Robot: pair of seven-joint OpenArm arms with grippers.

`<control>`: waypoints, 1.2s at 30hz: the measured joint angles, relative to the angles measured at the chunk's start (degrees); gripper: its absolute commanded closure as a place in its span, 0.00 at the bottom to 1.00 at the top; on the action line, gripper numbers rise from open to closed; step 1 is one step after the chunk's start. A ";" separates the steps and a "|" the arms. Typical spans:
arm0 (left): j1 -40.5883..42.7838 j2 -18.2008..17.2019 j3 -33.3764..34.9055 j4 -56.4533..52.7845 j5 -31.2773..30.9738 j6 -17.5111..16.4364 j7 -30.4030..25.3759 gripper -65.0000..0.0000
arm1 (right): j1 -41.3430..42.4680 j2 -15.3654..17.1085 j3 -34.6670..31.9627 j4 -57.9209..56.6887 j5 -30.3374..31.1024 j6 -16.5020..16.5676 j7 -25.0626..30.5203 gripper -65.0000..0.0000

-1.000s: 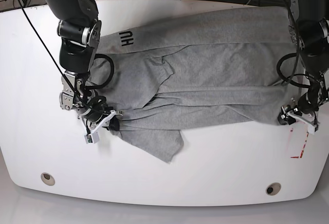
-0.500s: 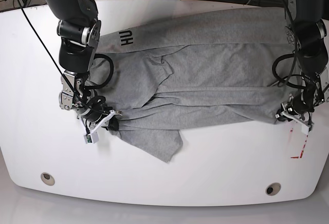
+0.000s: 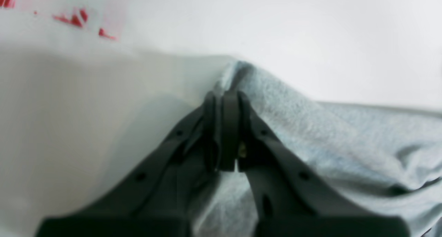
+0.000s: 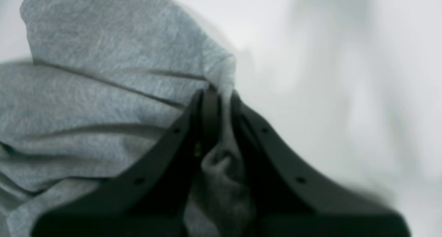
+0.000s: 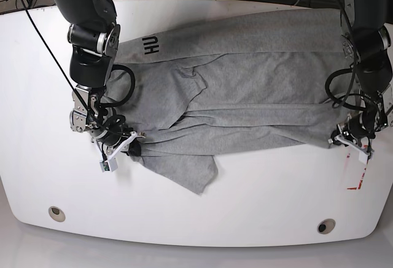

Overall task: Fold the T-shirt properly
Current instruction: 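Lift the hem with both grippers and fold it toward the collar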

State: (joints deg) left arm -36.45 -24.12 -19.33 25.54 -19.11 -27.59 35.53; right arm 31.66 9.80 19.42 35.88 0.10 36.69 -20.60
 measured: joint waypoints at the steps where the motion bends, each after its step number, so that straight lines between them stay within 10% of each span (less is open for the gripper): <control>1: -0.57 0.11 0.00 -0.02 -0.04 -0.04 0.11 1.00 | -0.17 0.31 0.02 0.72 0.00 0.04 -0.70 1.00; 36: -1.09 -1.92 0.00 14.78 -14.47 0.13 19.02 1.00 | -11.96 1.18 -0.02 44.57 -0.39 3.30 -24.65 1.00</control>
State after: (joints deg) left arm -37.54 -26.04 -19.33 40.32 -33.58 -27.46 54.54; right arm 19.70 10.98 19.40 80.44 -0.30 39.99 -45.25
